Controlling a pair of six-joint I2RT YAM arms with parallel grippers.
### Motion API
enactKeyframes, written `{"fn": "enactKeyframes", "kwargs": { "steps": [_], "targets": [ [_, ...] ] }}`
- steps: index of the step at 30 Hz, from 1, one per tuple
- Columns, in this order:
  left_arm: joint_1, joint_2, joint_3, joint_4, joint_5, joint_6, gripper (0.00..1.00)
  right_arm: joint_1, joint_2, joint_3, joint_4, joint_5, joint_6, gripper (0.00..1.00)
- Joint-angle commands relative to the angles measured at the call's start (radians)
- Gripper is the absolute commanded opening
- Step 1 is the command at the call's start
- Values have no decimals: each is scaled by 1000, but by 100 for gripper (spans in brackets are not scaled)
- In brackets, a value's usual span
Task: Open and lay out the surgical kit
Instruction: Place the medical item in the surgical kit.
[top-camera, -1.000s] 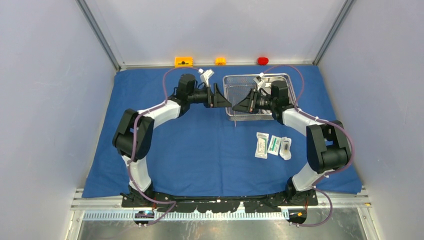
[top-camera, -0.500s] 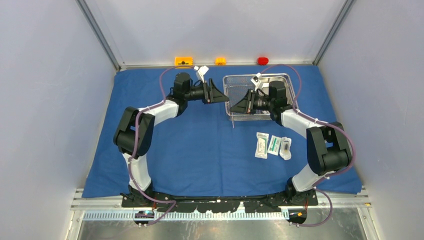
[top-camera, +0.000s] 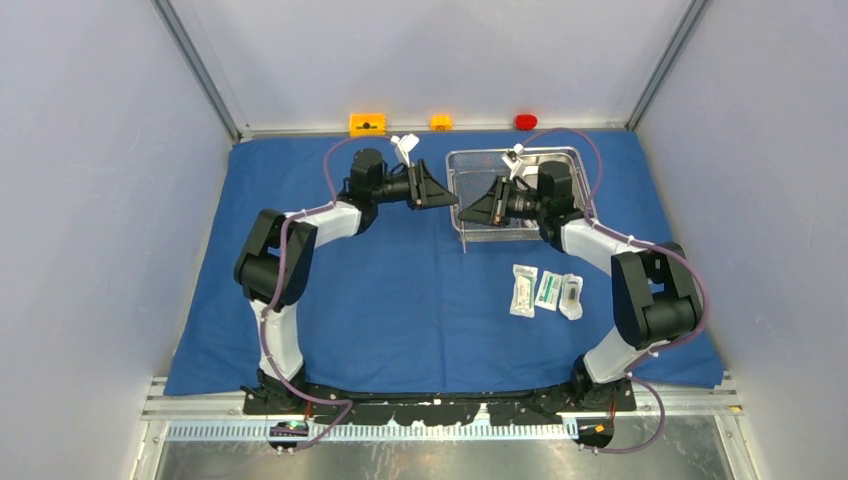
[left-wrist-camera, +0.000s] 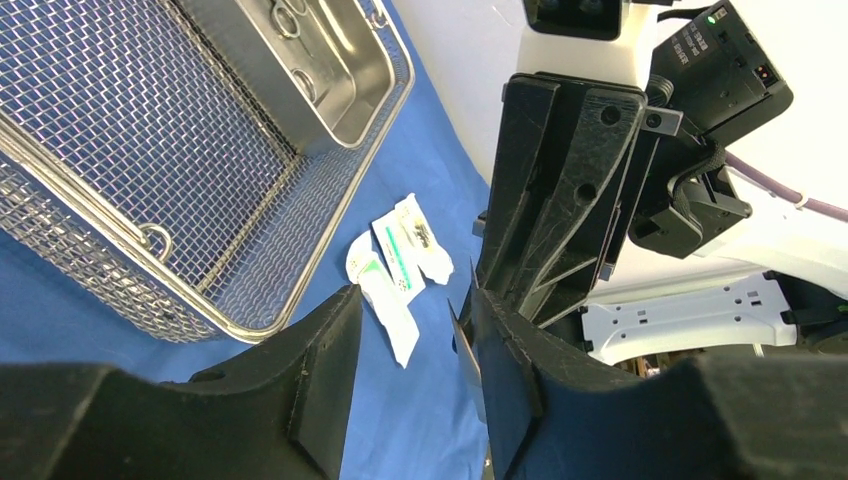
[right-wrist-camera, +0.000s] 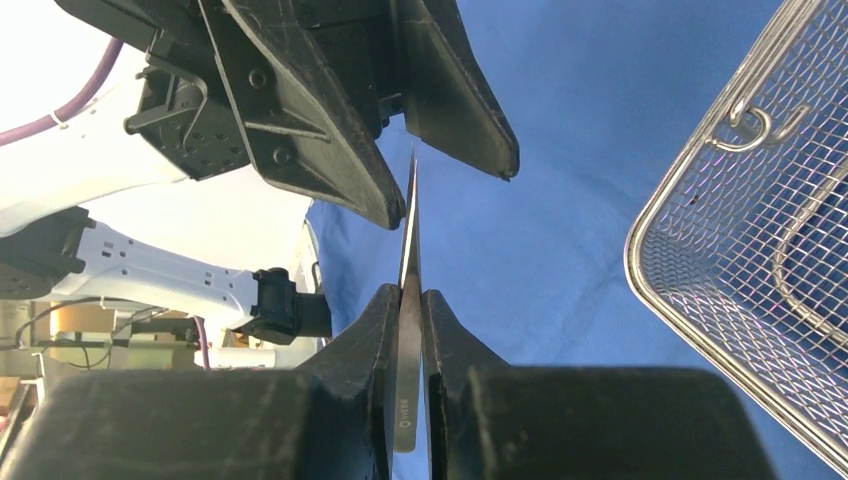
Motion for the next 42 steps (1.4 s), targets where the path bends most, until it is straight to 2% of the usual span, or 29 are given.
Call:
{"fn": "enactKeyframes", "kwargs": {
  "steps": [1, 5, 18, 21, 24, 28, 31, 35, 42],
  "targets": [
    [-14, 7, 11, 95, 33, -36, 46, 8, 7, 2, 65, -15, 16, 0],
    [-21, 13, 18, 105, 39, -47, 40, 8, 12, -1, 65, -14, 16, 0],
    [-20, 29, 36, 76, 53, -38, 1, 9, 2, 3, 10, -19, -32, 2],
    [-18, 17, 38, 27, 55, -1, 0, 9, -29, 18, -101, -22, -133, 13],
    [-18, -15, 19, -29, 65, 63, 0, 6, -81, 57, -326, -5, -312, 32],
    [-18, -62, -40, -73, 84, 100, 0, -13, -151, 106, -581, 20, -494, 46],
    [-19, -91, -109, -79, 98, 99, 0, -35, -195, 132, -712, 30, -602, 50],
    [-30, -137, -232, -79, 106, 107, 0, -66, -251, 145, -811, 62, -694, 50],
    [-47, -93, -338, -48, 147, 88, 0, -87, -299, 80, -825, 137, -780, 50]
  ]
}}
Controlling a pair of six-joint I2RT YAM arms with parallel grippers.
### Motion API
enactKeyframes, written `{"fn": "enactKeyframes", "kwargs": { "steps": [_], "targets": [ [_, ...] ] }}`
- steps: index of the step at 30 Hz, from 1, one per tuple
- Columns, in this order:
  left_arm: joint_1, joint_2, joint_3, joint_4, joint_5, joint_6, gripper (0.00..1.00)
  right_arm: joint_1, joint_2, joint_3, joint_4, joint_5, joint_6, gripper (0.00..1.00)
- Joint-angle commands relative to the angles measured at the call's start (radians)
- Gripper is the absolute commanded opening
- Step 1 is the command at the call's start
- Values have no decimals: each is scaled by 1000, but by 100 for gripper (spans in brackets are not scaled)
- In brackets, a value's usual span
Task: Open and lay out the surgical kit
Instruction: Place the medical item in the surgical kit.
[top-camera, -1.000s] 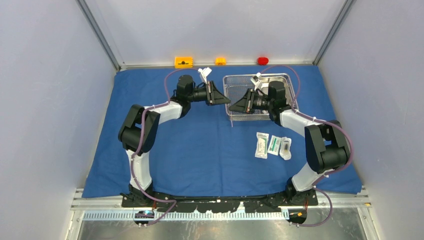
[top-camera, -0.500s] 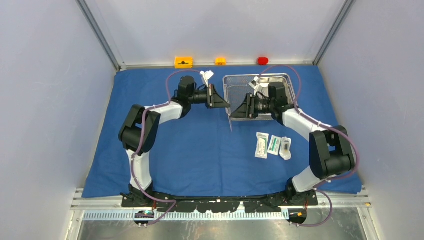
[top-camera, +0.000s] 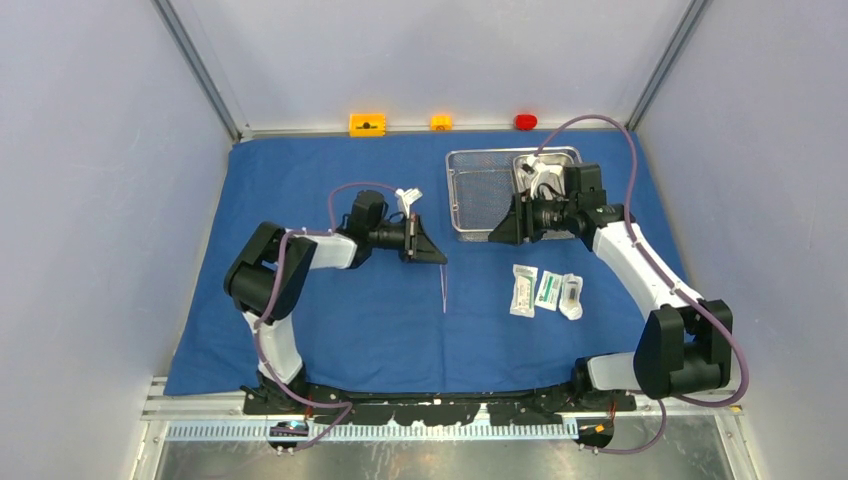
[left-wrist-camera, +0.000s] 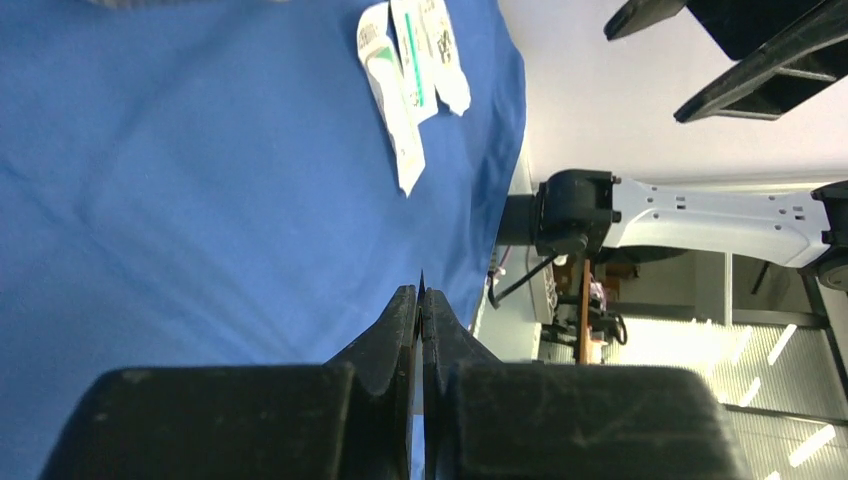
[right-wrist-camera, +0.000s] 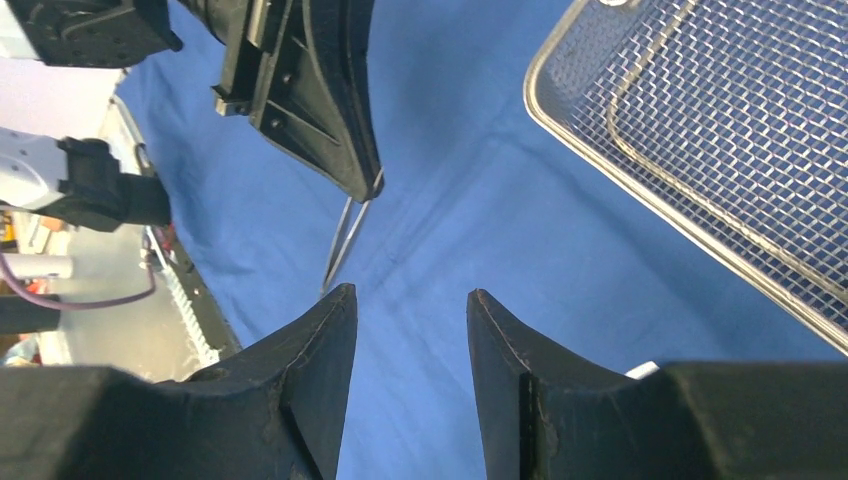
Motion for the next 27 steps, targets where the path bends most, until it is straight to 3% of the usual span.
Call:
{"fn": "enactKeyframes", "kwargs": {
  "steps": [1, 18, 27],
  "targets": [
    [-8, 18, -29, 57, 50, -5, 0, -3, -41, -29, -35, 56, -92, 50],
    [-3, 139, -46, 89, 28, -27, 0, -9, -23, -55, -37, 94, -126, 49],
    [53, 170, -47, 120, 41, -64, 0, -10, -4, -56, -42, 93, -136, 48]
  ]
}}
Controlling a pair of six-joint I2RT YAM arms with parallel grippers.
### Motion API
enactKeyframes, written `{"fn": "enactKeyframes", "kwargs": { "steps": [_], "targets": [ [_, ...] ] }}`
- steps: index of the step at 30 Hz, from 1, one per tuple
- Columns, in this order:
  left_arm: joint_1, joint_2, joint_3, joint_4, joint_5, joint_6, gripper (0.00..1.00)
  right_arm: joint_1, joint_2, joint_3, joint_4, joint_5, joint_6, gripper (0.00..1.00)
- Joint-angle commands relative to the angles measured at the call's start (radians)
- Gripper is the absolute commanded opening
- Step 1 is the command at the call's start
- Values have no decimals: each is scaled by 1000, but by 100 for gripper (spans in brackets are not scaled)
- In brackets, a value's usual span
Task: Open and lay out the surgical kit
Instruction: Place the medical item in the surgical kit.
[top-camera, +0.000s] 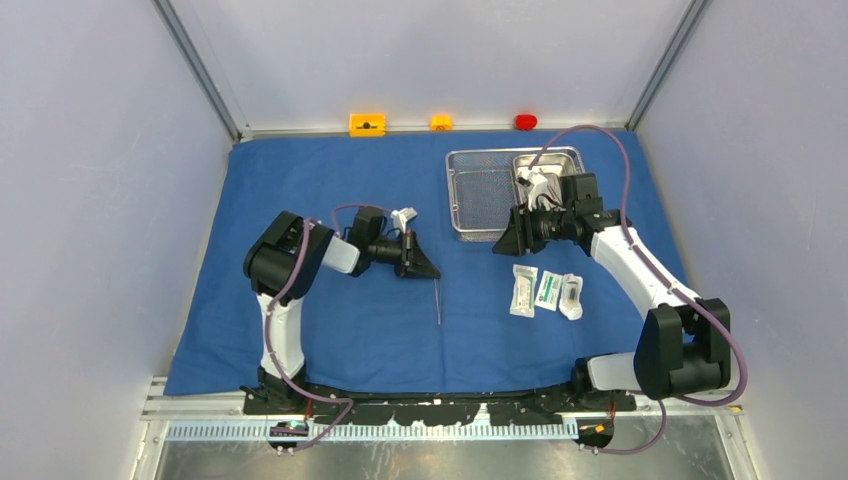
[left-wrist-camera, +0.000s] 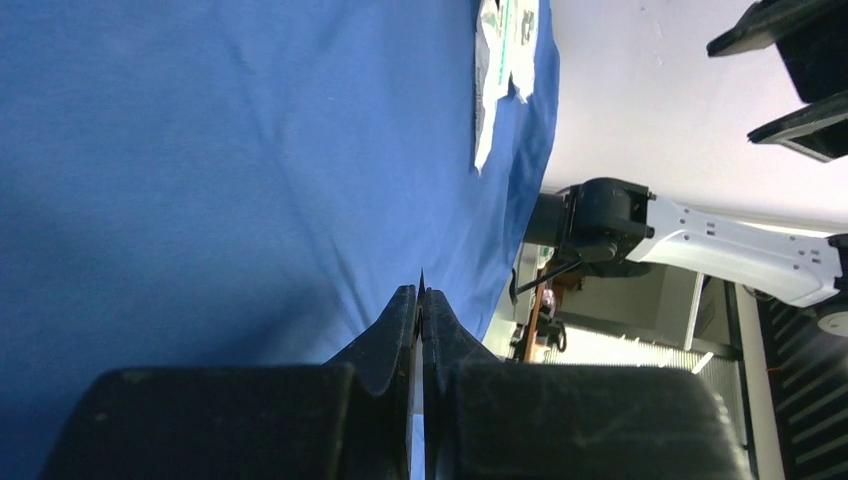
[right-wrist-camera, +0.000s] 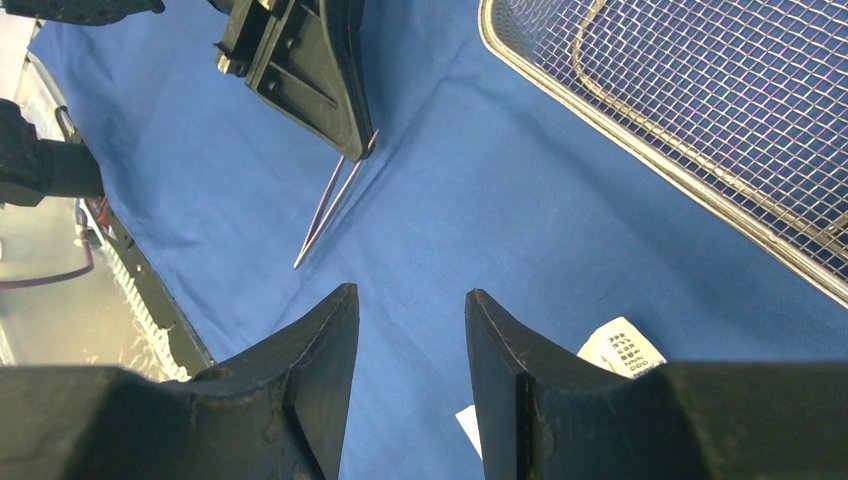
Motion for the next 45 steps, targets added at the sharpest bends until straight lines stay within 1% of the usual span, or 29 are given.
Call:
{"fn": "enactKeyframes", "kwargs": {
  "steps": [1, 8, 15, 22, 26, 33, 37, 45],
  "targets": [
    [34, 1, 10, 49, 23, -10, 0, -5, 5, 5, 15, 3, -23, 48],
    [37, 26, 43, 24, 43, -4, 0, -6, 19, 6, 13, 6, -28, 48],
    [37, 38, 88, -115, 41, 76, 0, -5, 27, 8, 9, 5, -32, 48],
    [37, 59, 117, -199, 31, 126, 2, -5, 36, 12, 3, 0, -36, 48],
    [37, 59, 126, -252, 19, 164, 7, -5, 36, 12, 1, -1, -37, 48],
    [37, 47, 146, -327, -3, 210, 23, -5, 43, 14, -1, -6, -37, 48],
    [37, 23, 152, -373, -22, 250, 28, -5, 46, 16, -2, -6, -37, 47],
    [36, -57, 159, -504, -94, 344, 34, -5, 43, 15, -4, -6, -37, 47]
  ]
}}
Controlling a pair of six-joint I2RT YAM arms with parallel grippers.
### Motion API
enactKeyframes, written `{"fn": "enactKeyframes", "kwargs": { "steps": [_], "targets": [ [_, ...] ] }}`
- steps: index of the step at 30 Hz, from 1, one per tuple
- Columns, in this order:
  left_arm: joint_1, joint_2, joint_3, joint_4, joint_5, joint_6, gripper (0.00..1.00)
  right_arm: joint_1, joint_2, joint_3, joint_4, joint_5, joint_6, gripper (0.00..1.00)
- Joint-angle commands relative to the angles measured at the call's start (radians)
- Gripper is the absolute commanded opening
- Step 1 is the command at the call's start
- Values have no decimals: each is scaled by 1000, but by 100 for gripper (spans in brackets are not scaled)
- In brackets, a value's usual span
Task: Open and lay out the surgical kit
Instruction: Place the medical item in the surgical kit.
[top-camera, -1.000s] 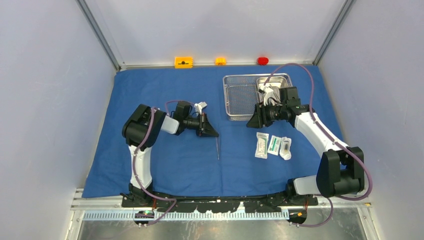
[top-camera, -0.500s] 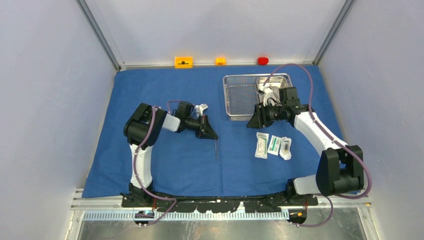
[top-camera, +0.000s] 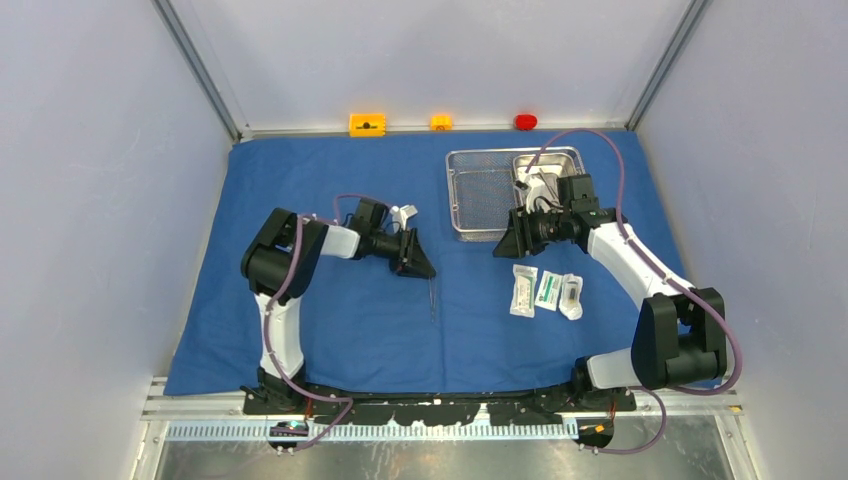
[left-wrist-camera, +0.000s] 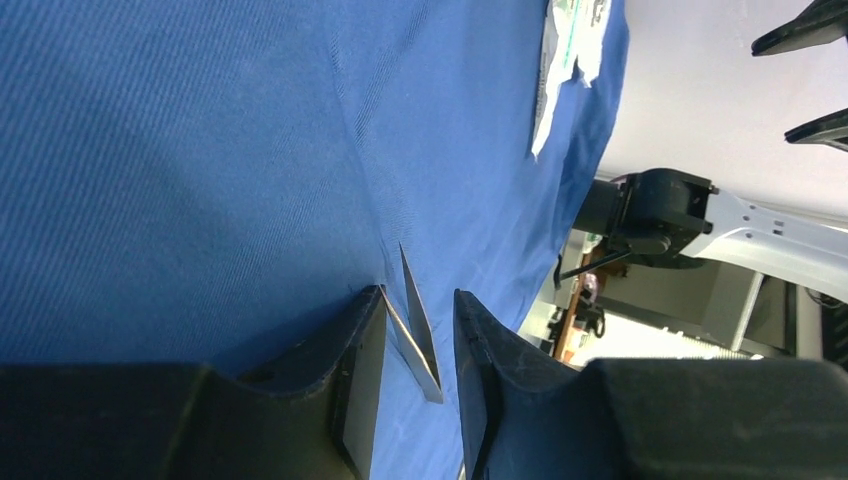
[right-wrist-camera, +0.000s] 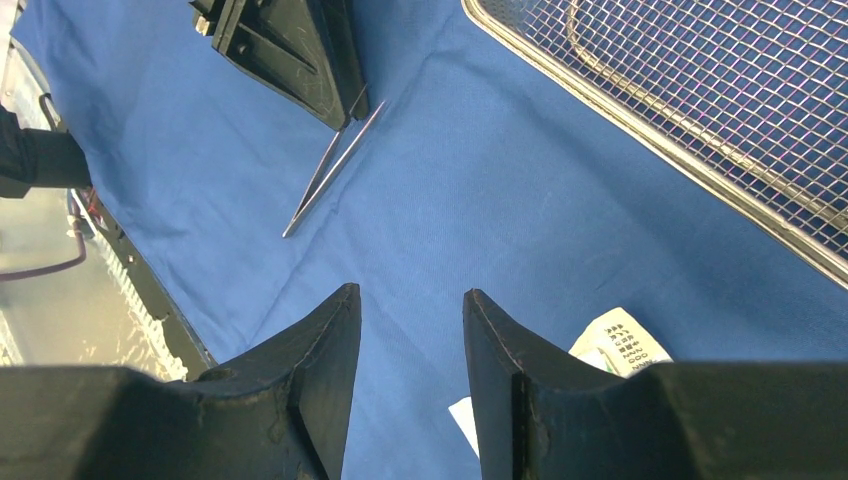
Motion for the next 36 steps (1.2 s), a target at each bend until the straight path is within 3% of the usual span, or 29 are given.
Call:
{"fn": "enactKeyframes", "kwargs": {
  "steps": [1, 18, 29, 36],
  "targets": [
    [0, -82, 18, -123, -90, 100, 34, -3, -2, 15, 13, -14, -14, 47],
    [-13, -136, 39, -248, -178, 178, 46, -3, -14, 21, 21, 39, 4, 47],
    [-12, -314, 116, -421, -351, 352, 65, -11, 12, 213, 32, 515, 97, 51],
    [-12, -397, 170, -490, -418, 444, 74, -78, 213, 424, -12, 670, 101, 52]
  ]
}}
